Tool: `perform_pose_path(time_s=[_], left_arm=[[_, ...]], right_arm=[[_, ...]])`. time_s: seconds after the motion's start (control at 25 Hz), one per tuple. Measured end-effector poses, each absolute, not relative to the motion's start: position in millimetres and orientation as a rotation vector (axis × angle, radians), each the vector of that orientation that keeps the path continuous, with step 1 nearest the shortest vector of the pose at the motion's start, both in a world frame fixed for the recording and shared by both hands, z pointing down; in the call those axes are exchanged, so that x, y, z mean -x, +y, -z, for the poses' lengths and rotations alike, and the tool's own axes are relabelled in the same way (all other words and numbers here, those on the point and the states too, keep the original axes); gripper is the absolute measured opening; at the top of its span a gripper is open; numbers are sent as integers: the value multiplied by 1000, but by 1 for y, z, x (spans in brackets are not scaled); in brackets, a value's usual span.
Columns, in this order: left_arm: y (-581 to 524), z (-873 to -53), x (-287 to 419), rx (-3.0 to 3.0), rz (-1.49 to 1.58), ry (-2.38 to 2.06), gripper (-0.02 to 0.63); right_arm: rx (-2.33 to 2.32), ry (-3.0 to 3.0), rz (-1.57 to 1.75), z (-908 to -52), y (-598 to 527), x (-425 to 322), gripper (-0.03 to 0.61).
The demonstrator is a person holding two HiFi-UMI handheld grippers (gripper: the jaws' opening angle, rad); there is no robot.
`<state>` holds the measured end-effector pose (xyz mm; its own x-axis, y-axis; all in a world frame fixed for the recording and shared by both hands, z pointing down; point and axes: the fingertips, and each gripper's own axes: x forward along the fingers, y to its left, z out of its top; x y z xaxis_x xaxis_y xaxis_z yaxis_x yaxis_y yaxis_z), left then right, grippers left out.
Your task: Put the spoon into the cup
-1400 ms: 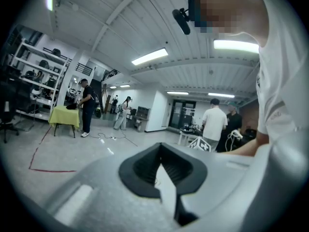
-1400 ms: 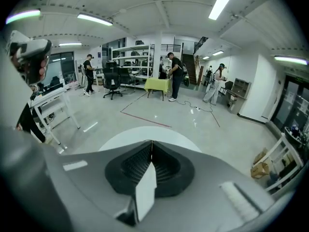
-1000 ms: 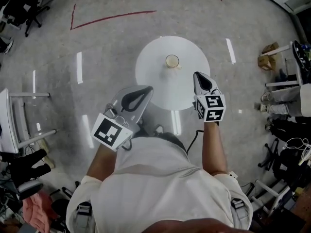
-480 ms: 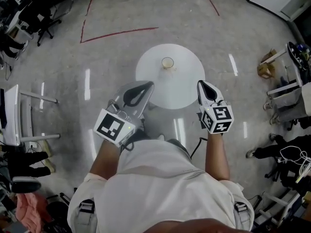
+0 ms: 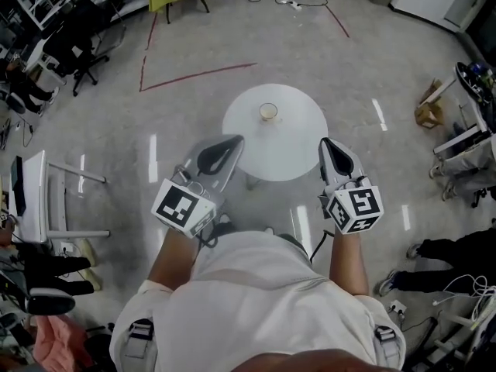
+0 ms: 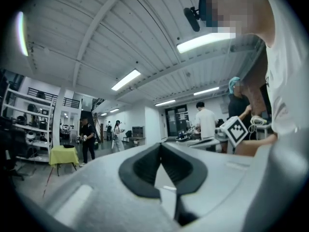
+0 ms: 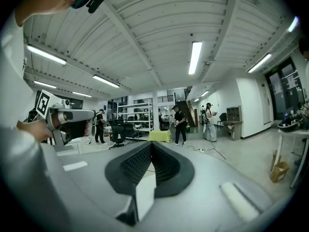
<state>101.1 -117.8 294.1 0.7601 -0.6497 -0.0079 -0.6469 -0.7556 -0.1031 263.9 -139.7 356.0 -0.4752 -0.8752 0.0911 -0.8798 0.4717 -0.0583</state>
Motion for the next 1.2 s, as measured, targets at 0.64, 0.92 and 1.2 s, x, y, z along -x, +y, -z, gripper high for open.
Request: perform_pose_path(time_s=[0.64,0.92,1.2], left_arm=[[-139,-263,-53,2835,-21,932,3],[-158,-262,-22,2868,-68,898,3],[-168,-263,-7,2887,-78,906,3]], right_arm=[[-1721,-2661,34,-284,-130,-218,6],[-1680,-2603,61,-279,-146,-181,6],[-1644,-2574,69,-280,-155,-163,6]])
